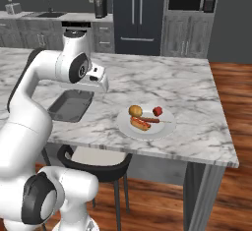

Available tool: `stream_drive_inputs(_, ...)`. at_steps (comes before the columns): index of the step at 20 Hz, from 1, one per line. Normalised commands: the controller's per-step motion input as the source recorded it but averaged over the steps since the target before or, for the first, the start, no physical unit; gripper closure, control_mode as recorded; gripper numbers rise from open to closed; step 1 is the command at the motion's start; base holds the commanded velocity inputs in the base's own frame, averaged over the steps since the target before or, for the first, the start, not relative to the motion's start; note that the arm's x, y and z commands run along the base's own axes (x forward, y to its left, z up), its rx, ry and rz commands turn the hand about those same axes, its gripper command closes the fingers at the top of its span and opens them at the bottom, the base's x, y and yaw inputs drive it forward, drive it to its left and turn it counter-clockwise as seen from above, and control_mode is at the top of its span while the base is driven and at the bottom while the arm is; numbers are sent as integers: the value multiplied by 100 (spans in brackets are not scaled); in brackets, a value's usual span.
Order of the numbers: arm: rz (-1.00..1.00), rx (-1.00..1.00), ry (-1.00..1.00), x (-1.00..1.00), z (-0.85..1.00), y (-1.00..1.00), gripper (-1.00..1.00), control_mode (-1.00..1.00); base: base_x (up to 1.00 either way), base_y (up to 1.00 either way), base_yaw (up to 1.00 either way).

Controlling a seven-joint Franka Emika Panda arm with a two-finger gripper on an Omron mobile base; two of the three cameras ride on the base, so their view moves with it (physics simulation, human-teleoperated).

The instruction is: Place one cooked food and one vegetable from the large plate to each tupperware container.

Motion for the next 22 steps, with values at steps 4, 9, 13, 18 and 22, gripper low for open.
stream_drive_inputs(4, 0, 0, -1, -34, -1, -4, -100, -100, 0, 0, 0)
stream_drive_inputs(9, 0, 0, 0, -71, -14, -5, -100, -100, 0, 0, 0)
stream_drive_inputs(13, 0, -1, 8, -34, -33, -24, -100, -100, 0, 0, 0)
stream_drive_inputs(18, 5, -1, 8, -1, -46, -29, -100, -100, 0, 0, 0)
stream_drive_inputs(22, 14, 0, 9, 17, -39, -31, -100, -100, 0, 0, 0)
